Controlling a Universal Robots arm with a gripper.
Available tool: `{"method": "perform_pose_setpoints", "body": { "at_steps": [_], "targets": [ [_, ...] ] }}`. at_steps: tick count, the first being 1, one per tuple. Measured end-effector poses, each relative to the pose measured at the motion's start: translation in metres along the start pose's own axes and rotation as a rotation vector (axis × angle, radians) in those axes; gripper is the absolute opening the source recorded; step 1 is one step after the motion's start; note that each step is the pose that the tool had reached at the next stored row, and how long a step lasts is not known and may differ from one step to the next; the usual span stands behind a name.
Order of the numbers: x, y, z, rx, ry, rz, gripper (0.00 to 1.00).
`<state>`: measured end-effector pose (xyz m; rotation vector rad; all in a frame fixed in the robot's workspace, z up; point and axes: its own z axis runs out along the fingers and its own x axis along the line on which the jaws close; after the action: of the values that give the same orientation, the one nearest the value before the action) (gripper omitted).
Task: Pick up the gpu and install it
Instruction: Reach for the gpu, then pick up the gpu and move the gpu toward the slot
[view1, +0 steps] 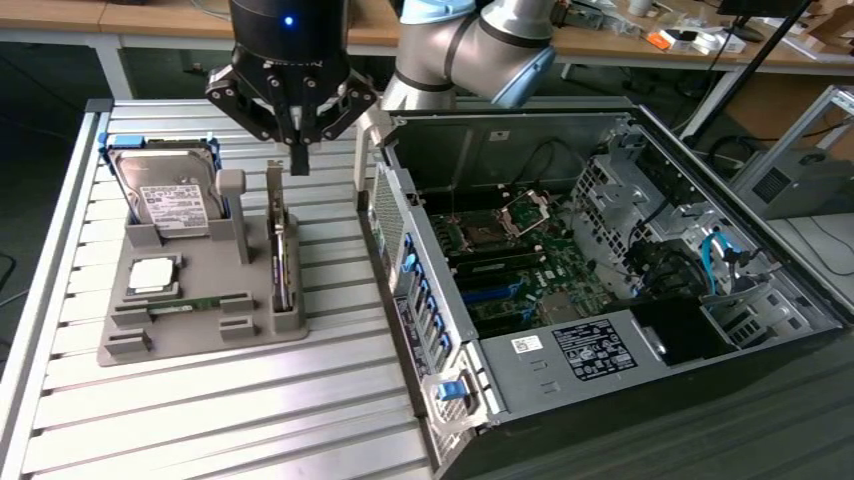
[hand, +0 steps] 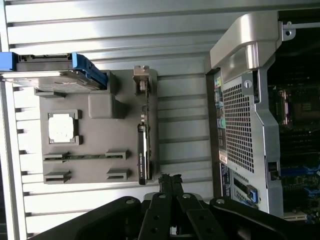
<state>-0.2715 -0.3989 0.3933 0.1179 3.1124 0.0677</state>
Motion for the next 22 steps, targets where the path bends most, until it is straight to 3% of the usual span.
{"method": "perform_pose_setpoints", "body": {
  "at_steps": [17, 22],
  "targets": [
    [0.001, -0.0001, -0.0001, 0.0, 0.0001, 0.0, 0.11],
    [0.001, -0.0001, -0.0001, 0.0001, 0.0001, 0.0, 0.36]
  ]
}}
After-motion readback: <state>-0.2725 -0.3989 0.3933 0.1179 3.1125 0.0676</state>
